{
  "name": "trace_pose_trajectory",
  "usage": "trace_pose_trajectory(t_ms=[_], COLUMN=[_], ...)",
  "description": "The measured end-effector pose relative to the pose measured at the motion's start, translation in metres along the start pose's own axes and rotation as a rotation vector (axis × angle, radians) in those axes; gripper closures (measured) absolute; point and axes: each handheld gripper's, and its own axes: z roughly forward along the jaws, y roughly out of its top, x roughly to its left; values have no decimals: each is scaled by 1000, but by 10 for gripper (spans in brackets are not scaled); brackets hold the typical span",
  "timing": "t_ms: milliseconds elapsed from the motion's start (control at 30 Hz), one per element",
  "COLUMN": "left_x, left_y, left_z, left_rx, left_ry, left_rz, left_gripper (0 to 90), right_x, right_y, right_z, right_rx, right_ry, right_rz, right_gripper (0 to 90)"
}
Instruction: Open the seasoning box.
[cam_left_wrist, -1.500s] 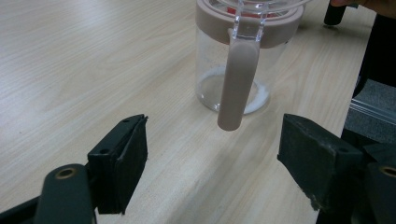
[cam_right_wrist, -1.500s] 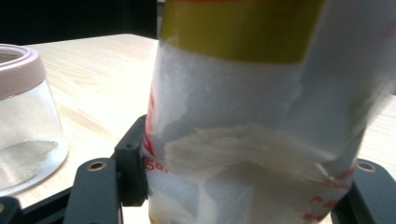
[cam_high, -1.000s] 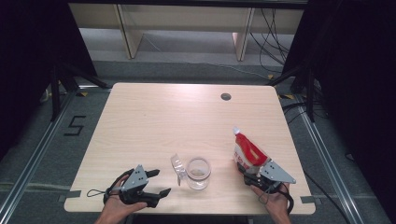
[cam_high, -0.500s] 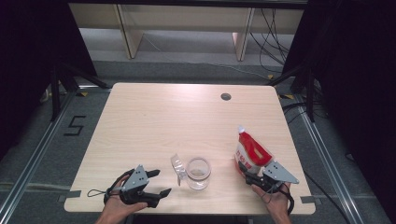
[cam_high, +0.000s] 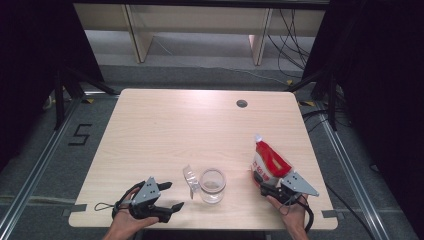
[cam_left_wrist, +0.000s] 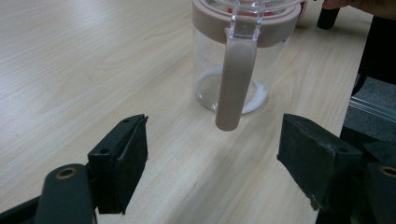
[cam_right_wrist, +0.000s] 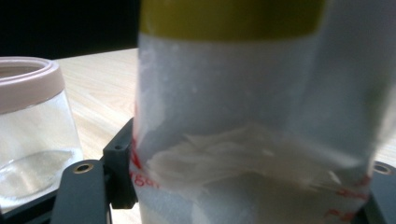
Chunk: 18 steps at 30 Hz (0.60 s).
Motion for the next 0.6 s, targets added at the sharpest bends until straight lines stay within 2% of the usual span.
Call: trace_pose_trajectory(t_ms=[33,67,133,167,200,233,267,367,433,467,500,533,567,600], left_x=[-2,-2,-2,-2,-2,-2,-2,-2,-1,-1,-2,-2,-2,-2], left_y=[0,0,0,0,0,0,0,1,1,0,0,0,0,0], left_z=[2,1,1,2,1,1,1,0,-1,-1,0,0,0,1], left_rx=[-24,-20,-20,-23,-22,-20,-19,-22,-19,-21,-19,-17,-14,-14], left_ry=[-9,-9,-9,-9,-9,-9,-9,-8,-4,-4,-5,-16,-9,-7], left_rz=[-28,-22,-21,-26,-24,-22,-19,-19,-17,-20,-22,-24,-13,-2], left_gripper=[238,238,239,239,239,240,240,241,241,241,241,241,241,241], right_x=[-1,-3,-3,-6,-5,-4,-2,-3,-2,-3,-1,-2,-5,-3], right_y=[0,0,0,1,1,2,2,4,5,6,7,8,9,10], right_z=[1,3,3,4,2,2,1,0,0,-2,-3,-4,-3,-4], right_rx=[-10,-41,-46,-48,-20,-22,-2,30,8,26,33,34,9,19], right_ry=[10,-1,8,16,14,17,-3,11,22,35,24,13,10,15], right_rz=[-11,-71,-65,-83,-62,-51,-15,-43,-30,-56,-47,-77,-134,-129], right_gripper=[324,332,341,347,352,358,361,370,374,376,378,379,380,382])
